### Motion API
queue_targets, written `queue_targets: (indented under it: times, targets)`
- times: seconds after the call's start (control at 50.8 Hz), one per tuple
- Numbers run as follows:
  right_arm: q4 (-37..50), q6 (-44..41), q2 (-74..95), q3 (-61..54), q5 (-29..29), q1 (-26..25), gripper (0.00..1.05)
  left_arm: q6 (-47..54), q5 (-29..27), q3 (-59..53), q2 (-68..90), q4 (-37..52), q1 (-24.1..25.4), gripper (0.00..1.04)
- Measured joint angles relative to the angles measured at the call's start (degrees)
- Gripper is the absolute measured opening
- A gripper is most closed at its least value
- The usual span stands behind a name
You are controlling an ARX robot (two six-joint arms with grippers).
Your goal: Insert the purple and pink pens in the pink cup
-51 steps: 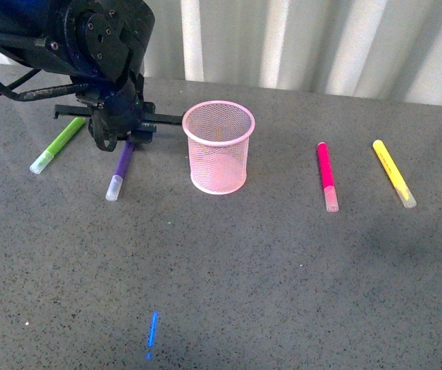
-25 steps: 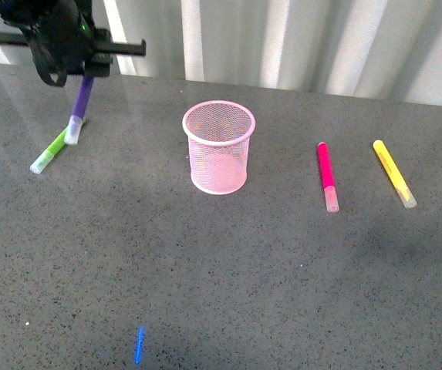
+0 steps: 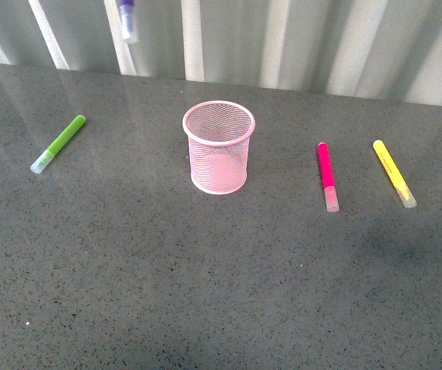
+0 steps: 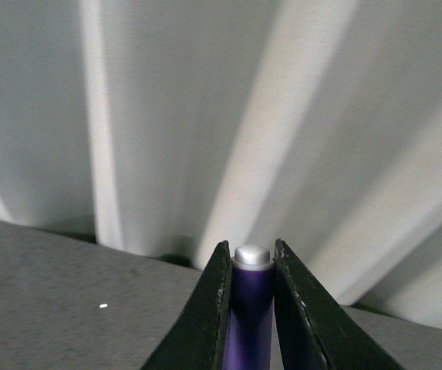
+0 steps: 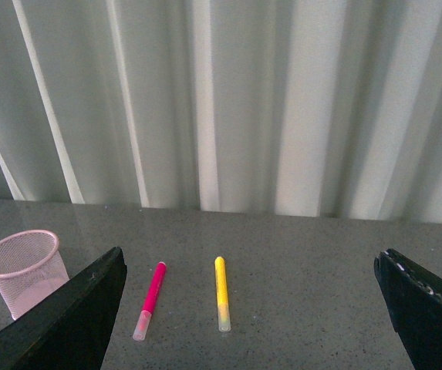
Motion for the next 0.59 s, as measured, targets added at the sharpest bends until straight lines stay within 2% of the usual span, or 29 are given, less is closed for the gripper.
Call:
queue_targets:
  times: [0.276, 0.591]
  targets:
    - [0.0, 0.0, 0.0, 0.0, 0.0, 0.0, 0.98, -4.0, -0.4, -2.7, 2.4, 12.3, -7.5, 0.12]
    - [0.0, 0.0, 0.0, 0.0, 0.0, 0.0, 0.98, -6.1, -1.9, -4.2, 9.0, 20.4, -9.2, 0.12]
